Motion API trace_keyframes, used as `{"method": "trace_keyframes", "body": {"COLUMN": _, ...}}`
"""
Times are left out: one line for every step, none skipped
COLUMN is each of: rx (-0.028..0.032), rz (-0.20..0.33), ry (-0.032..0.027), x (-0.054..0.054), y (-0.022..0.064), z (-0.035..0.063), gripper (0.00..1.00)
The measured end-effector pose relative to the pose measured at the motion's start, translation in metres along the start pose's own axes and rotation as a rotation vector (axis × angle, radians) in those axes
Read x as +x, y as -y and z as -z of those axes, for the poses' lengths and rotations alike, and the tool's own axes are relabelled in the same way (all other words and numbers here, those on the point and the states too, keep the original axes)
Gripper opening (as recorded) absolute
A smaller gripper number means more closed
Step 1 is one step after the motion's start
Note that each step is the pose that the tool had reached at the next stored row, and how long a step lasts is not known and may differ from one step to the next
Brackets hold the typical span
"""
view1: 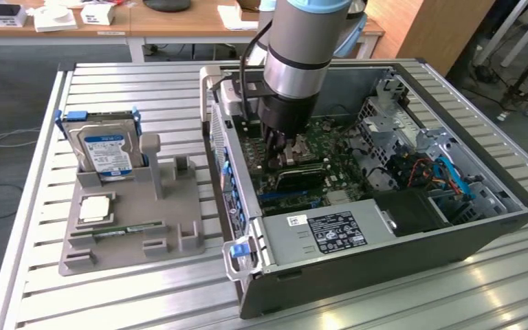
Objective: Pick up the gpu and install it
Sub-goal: 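Press down on the gpu until it lock into place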
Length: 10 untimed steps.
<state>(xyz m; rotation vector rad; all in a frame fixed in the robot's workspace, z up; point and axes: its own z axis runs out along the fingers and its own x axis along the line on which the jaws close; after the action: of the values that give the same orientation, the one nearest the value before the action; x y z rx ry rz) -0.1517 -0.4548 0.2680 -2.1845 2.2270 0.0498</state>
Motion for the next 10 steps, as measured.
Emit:
{"method": "trace_keyframes", "body": {"rx": 0.0001, "rz": 0.000, "ry": 0.0002, "x": 0.0000, "y": 0.0000, "z": -0.0001, "gripper": 0.11}}
{"method": "trace_keyframes", "body": {"rx": 0.0002, "rz": 0.000, "ry": 0.0001, "x": 0.0000, "y": 0.0000, "z": -0.0001, "gripper": 0.11}}
{"method": "trace_keyframes", "body": {"rx": 0.0002, "rz": 0.000, "ry": 0.0002, "x": 0.0000, "y": 0.0000, "z": -0.0003, "gripper": 0.11}}
{"method": "trace_keyframes", "body": {"rx": 0.0002, "rz": 0.000, "ry": 0.0002, "x": 0.0000, "y": 0.0000, "z": -0.0005, "gripper": 0.11}}
{"method": "trace_keyframes", "body": {"rx": 0.0001, "rz": 0.000, "ry": 0.0001, "x": 0.0000, "y": 0.0000, "z": -0.0006, "gripper": 0.11}}
{"method": "trace_keyframes", "body": {"rx": 0.0001, "rz": 0.000, "ry": 0.0001, "x": 0.0000, "y": 0.0000, "z": -0.0007, "gripper": 0.11}}
{"method": "trace_keyframes", "body": {"rx": 0.0001, "rz": 0.000, "ry": 0.0001, "x": 0.0000, "y": 0.0000, "z": -0.0007, "gripper": 0.11}}
{"method": "trace_keyframes", "body": {"rx": 0.0001, "rz": 0.000, "ry": 0.0002, "x": 0.0000, "y": 0.0000, "z": -0.0007, "gripper": 0.11}}
{"method": "trace_keyframes", "body": {"rx": 0.0002, "rz": 0.000, "ry": 0.0002, "x": 0.0000, "y": 0.0000, "z": -0.0010, "gripper": 0.11}}
{"method": "trace_keyframes", "body": {"rx": 0.0001, "rz": 0.000, "ry": 0.0002, "x": 0.0000, "y": 0.0000, "z": -0.0012, "gripper": 0.11}}
